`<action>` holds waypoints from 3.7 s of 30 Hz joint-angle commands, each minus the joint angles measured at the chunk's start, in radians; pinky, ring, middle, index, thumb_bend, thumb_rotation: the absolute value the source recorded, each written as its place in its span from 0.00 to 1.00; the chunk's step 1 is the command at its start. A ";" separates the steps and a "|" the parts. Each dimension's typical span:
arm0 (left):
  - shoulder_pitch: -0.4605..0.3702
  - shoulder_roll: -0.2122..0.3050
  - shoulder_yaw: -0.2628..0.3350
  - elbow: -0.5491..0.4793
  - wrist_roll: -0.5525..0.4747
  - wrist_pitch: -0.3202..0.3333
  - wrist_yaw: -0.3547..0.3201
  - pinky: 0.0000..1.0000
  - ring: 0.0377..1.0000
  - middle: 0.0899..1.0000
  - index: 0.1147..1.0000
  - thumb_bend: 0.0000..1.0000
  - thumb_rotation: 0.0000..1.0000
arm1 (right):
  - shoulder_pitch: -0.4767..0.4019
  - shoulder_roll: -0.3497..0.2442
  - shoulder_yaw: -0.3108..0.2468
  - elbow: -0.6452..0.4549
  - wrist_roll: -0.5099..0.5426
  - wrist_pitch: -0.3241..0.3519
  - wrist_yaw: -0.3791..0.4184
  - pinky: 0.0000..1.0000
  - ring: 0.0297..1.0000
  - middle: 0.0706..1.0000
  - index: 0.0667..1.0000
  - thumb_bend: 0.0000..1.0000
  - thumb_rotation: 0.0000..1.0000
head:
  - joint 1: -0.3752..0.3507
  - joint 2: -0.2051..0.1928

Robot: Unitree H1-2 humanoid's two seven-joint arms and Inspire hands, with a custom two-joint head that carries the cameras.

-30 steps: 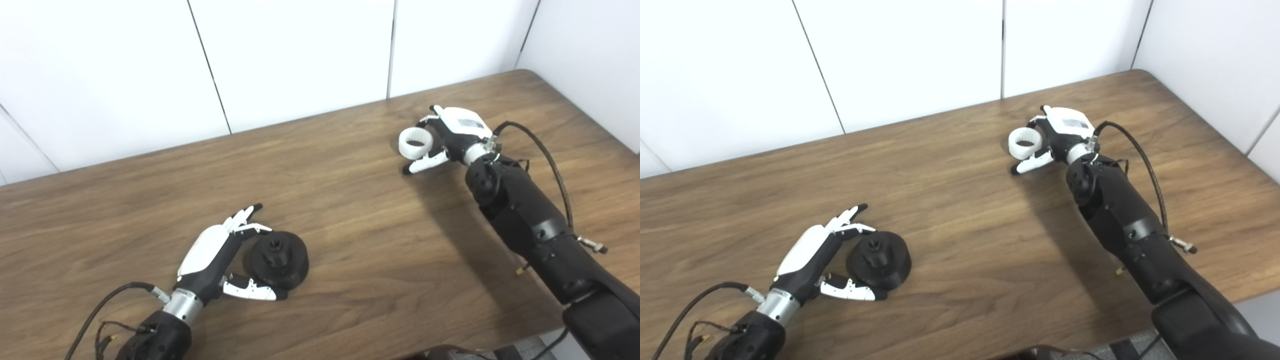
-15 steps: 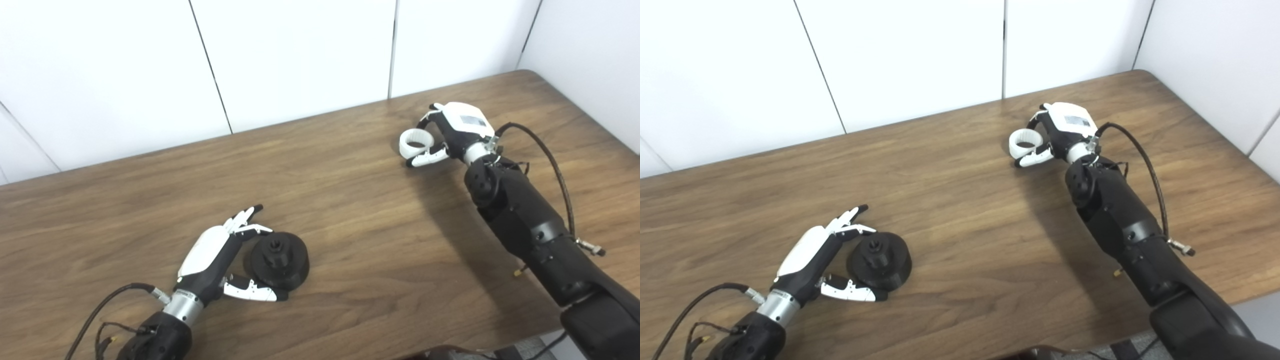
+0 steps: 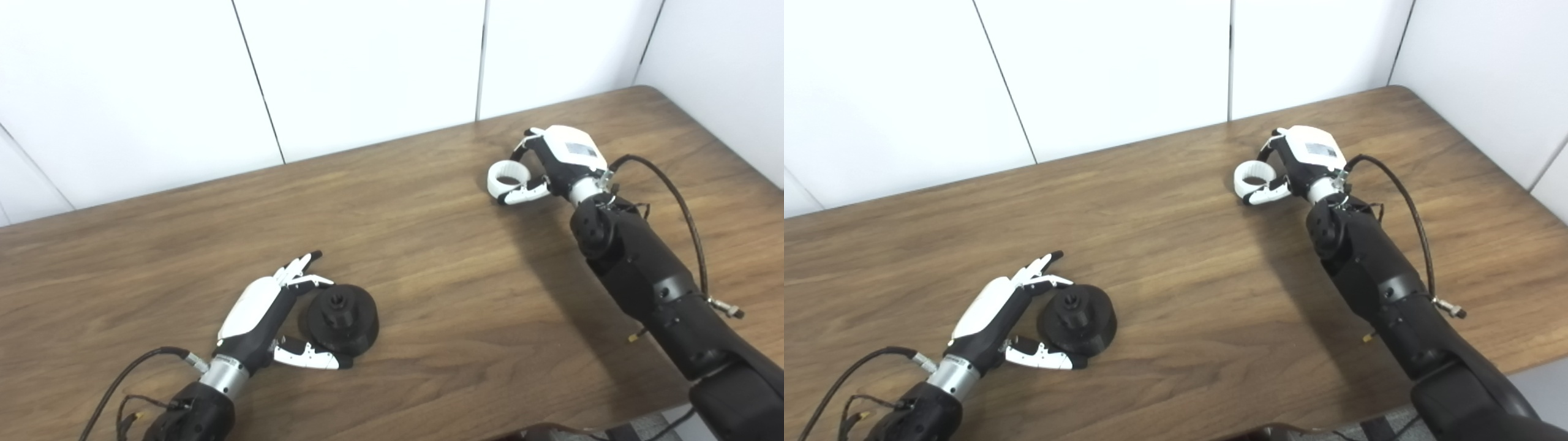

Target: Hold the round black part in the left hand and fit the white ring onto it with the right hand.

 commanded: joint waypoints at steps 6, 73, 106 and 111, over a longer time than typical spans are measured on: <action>-0.017 0.010 0.010 -0.032 0.007 0.006 0.003 1.00 1.00 1.00 0.59 0.99 0.37 | -0.034 -0.016 -0.011 -0.008 0.010 -0.041 -0.055 0.88 0.88 0.89 0.59 0.73 0.29 | 0.003 0.003; -0.055 -0.065 -0.020 -0.034 0.069 0.081 0.020 1.00 1.00 1.00 0.59 1.00 0.41 | 0.110 0.035 -0.101 -0.532 0.104 -0.148 0.018 0.78 0.85 0.87 0.58 0.76 0.28 | 0.221 0.063; -0.074 -0.067 -0.015 -0.032 0.068 0.081 0.019 1.00 1.00 1.00 0.59 1.00 0.40 | 0.256 0.220 0.066 -0.790 0.083 -0.168 0.227 0.90 0.87 0.88 0.60 0.75 0.33 | 0.217 0.079; -0.073 -0.067 -0.016 -0.040 0.070 0.088 0.013 1.00 1.00 1.00 0.59 1.00 0.40 | 0.261 0.250 0.081 -0.782 0.076 -0.158 0.247 0.89 0.88 0.88 0.60 0.76 0.34 | 0.219 0.080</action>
